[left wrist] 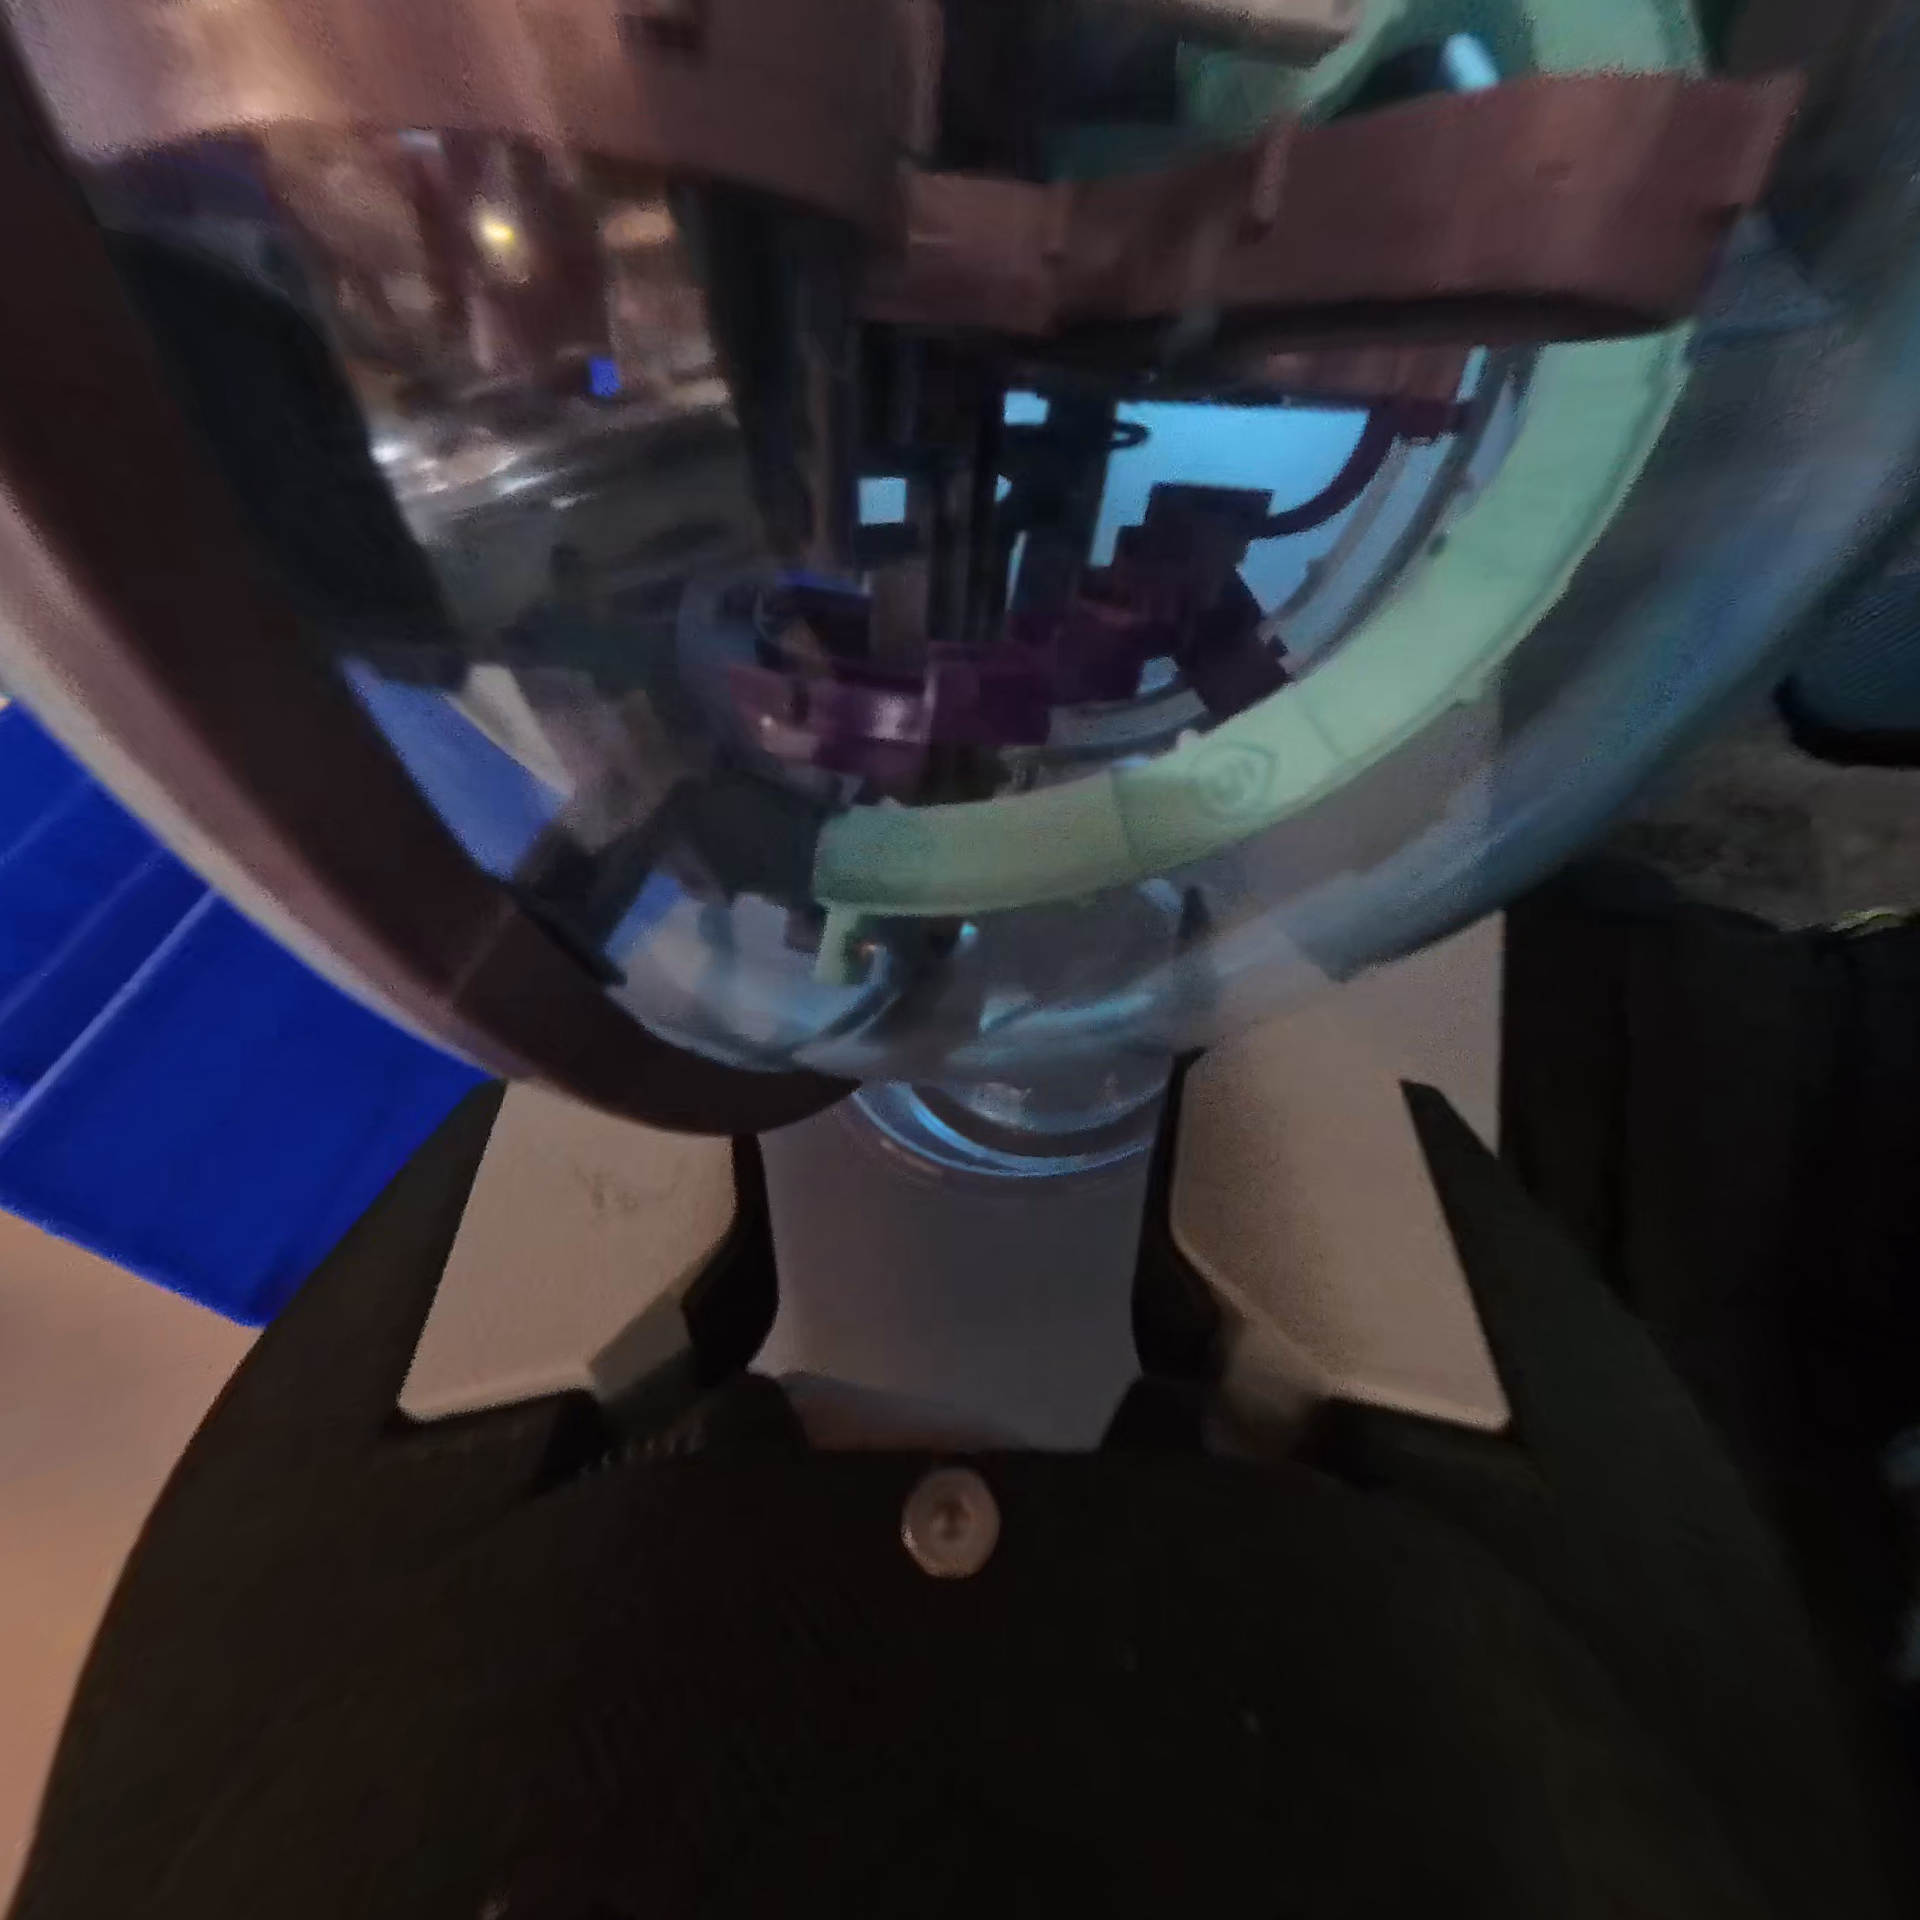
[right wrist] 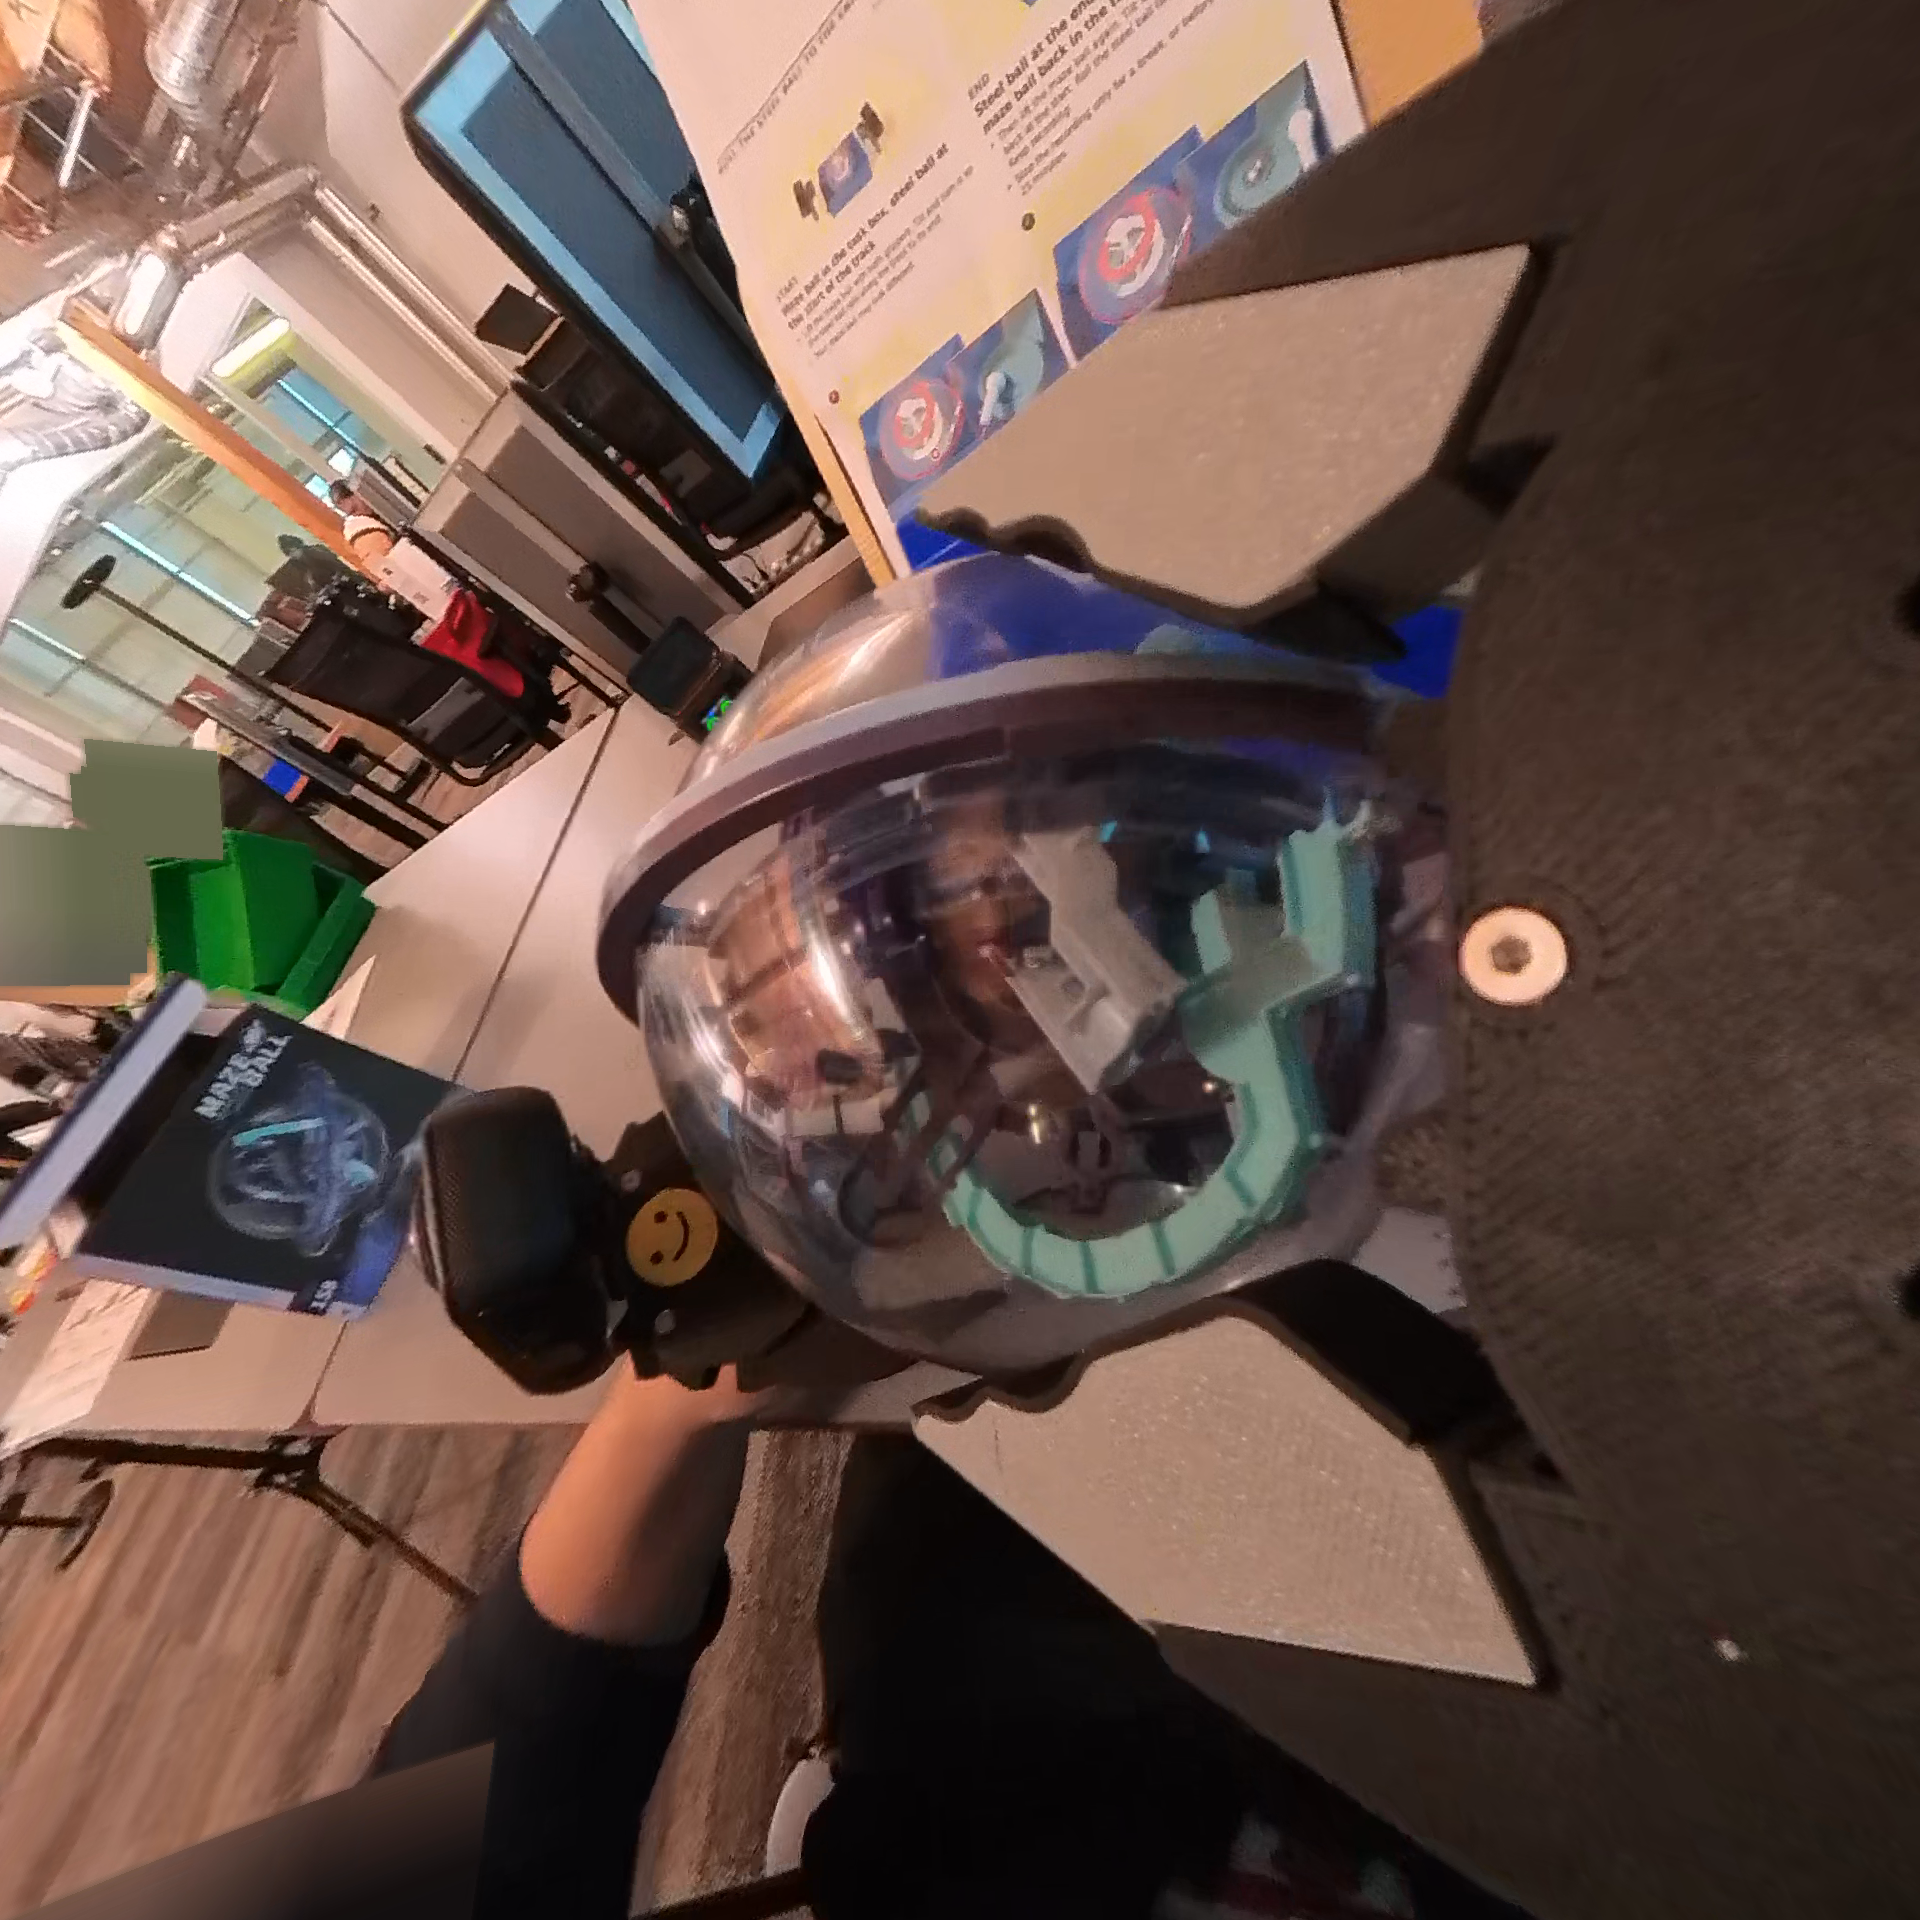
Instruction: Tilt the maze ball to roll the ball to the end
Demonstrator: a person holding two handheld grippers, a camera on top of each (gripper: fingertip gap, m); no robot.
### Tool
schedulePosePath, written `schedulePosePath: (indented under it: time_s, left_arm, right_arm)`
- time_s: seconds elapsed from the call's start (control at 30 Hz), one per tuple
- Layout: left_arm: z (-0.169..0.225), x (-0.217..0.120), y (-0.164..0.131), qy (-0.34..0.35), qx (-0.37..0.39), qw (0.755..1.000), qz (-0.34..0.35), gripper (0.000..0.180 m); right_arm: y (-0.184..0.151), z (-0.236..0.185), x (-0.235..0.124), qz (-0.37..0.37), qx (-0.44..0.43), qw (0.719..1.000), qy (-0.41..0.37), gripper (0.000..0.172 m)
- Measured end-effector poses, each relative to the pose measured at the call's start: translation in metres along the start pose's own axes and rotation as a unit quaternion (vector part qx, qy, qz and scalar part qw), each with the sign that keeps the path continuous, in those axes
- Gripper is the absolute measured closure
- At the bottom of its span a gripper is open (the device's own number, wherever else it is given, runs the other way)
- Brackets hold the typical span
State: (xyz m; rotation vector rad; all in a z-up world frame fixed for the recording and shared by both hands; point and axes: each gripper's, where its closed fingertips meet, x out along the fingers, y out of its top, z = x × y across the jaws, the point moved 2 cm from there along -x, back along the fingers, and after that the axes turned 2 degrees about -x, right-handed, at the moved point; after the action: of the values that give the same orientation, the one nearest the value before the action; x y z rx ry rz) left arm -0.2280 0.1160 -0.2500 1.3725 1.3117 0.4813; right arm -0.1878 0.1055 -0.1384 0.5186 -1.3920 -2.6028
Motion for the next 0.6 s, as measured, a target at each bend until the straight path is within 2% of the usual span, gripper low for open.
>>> schedulePosePath:
  time_s: [0.13, 0.3, 0.43, 0.6]
  left_arm:
    - [0.005, 0.006, -0.01, -0.032, -0.016, 0.998, -0.044, 0.11]
    - [0.003, 0.011, -0.033, -0.032, -0.016, 0.991, -0.126, 0.119]
    - [0.0, 0.011, -0.035, -0.038, -0.038, 0.99, -0.129, 0.119]
    - [0.0, 0.006, -0.037, -0.041, -0.028, 0.991, -0.127, 0.119]
  right_arm:
    - [-0.005, 0.003, 0.003, 0.011, 0.039, 0.999, 0.012, 0.026]
    - [-0.028, -0.001, 0.011, -0.044, 0.011, 0.999, 0.016, 0.031]
    - [-0.035, 0.002, 0.018, -0.06, 0.006, 0.998, 0.005, 0.026]
    - [-0.034, -0.002, 0.017, -0.068, -0.003, 0.998, 0.01, 0.027]
